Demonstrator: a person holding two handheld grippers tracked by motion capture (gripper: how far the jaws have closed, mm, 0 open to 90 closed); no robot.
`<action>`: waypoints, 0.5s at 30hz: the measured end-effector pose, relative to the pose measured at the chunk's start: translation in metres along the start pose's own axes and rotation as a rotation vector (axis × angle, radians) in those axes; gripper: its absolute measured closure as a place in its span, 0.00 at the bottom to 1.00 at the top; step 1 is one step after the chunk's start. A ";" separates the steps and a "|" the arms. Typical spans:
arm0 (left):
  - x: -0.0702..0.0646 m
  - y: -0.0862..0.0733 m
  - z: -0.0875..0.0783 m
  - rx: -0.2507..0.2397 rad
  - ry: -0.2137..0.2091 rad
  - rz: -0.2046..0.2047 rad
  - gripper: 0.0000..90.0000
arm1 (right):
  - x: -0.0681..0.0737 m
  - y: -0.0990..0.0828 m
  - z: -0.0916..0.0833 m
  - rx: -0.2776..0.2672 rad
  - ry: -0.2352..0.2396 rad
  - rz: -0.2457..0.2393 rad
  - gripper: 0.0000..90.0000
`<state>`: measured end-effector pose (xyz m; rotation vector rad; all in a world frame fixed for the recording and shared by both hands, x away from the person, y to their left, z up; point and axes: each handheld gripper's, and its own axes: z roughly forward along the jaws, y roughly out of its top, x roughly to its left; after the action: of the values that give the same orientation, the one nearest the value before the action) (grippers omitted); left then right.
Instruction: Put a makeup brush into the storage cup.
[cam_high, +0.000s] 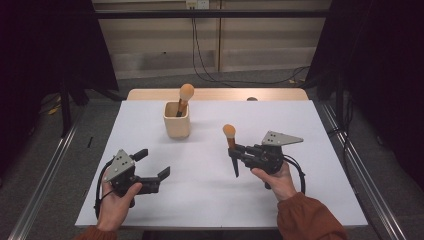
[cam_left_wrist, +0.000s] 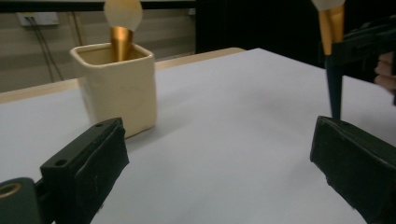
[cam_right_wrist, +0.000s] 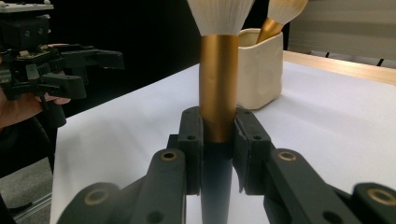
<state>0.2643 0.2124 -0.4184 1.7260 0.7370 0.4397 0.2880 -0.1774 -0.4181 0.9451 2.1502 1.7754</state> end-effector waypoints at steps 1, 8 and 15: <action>-0.001 0.001 0.002 0.001 0.001 0.016 0.05 | 0.001 0.000 0.001 0.000 0.004 0.001 0.84; -0.006 0.010 0.010 -0.003 -0.021 0.031 0.04 | 0.004 0.000 0.004 -0.002 0.017 0.000 0.84; -0.008 0.024 0.025 -0.010 -0.058 0.030 0.03 | 0.007 0.000 0.006 -0.016 0.029 -0.008 0.84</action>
<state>0.2799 0.1851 -0.4017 1.7350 0.6666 0.4115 0.2856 -0.1684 -0.4176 0.9113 2.1504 1.8116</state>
